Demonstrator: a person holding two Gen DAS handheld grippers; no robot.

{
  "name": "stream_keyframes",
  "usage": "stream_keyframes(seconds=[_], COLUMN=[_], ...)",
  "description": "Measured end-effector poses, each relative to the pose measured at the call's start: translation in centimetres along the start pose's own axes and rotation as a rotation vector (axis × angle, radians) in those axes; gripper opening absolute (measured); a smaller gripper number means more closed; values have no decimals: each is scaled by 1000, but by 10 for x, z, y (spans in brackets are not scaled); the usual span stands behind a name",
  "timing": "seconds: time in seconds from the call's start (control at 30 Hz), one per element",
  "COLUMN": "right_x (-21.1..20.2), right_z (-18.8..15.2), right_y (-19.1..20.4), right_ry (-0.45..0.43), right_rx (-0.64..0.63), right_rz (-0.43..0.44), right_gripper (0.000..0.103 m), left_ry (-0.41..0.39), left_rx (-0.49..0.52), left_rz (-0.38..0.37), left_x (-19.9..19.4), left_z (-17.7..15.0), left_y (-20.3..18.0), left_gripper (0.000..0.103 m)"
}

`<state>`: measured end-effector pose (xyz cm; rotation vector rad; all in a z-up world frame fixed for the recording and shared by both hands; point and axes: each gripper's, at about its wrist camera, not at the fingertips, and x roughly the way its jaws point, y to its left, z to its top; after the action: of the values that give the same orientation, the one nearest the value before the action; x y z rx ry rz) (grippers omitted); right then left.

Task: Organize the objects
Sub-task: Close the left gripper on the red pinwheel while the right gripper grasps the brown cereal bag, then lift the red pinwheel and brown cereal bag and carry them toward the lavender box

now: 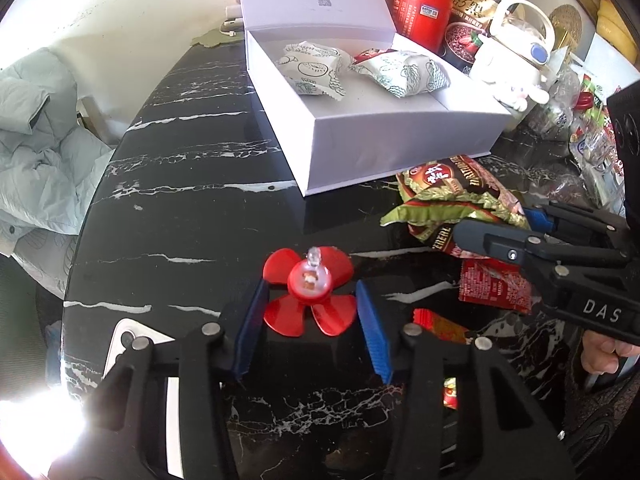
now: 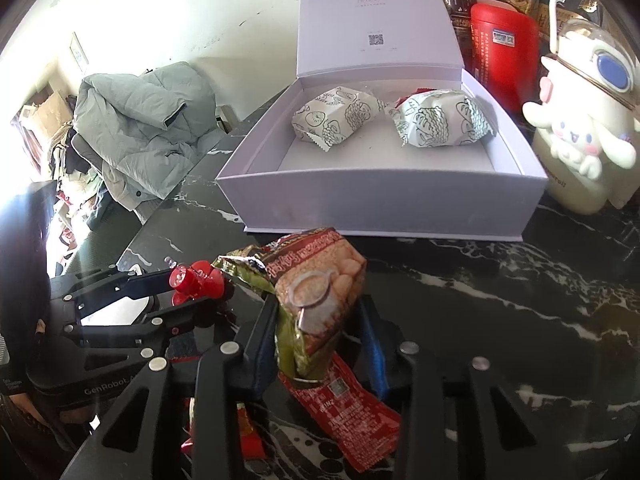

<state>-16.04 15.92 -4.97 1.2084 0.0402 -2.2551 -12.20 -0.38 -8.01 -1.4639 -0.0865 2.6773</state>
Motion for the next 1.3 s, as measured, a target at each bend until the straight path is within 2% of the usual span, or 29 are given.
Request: stream_keyframes(seconds=[0.1,0.33,0.57,0.67,0.83,1.0,1.17,1.23,1.3], right_x=[-8,-21,-20,-19,-18,-14,-12,-11,-11], right_z=[-4,-17,-30,-31,-32,-32,-32,-31,-30], right_y=[1,1,3,5,9,5,5,6,7], right_ry=[-10,-15,2,4,14,24,28,24,17], right_rx=[-5,-13,-13,-19,-32,-26,-34,-38,-48], right_rz=[-14,-33,-42,-54,-69,-80,-84,-74,-63], right_gripper=[39,39,40,43,52,58,62,63,64], left_ry=[-10,-26,-69,-79,-70,-56,-96,-97,-94], left_rx=[4,18,-2,-1,-2,-4,-9,9,28], left_rz=[-11,-21,19,24,21,39,43,28,16], left_x=[-5,-10,-10,-8,-5,-3,-6,-6,-6], left_z=[-2,-5,-4,-3,-2,-1,1,1,1], left_y=[0,-3,2,5,8,9,12,11,9], left_gripper=[38,38,40,47,63,73,77,81,81])
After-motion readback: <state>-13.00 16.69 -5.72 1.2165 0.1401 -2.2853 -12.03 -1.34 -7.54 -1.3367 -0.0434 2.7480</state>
